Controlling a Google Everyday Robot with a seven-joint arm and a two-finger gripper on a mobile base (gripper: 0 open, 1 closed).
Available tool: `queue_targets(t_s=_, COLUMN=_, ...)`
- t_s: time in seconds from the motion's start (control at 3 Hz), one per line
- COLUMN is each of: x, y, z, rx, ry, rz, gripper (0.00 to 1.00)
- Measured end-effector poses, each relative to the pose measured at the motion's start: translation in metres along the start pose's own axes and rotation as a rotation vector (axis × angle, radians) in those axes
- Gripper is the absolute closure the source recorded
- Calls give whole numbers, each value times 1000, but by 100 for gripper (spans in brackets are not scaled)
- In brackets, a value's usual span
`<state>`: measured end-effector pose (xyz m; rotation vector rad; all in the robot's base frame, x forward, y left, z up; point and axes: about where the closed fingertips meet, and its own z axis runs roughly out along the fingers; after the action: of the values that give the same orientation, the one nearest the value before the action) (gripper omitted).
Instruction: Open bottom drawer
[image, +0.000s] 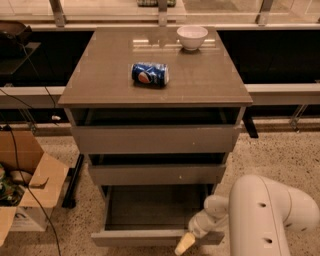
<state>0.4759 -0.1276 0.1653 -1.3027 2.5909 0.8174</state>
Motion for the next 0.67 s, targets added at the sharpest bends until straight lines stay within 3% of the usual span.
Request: queue_targets(t_s=0.67, x=0, y=8, z=-4, rx=-12, ry=2, rz=-18, gripper=0)
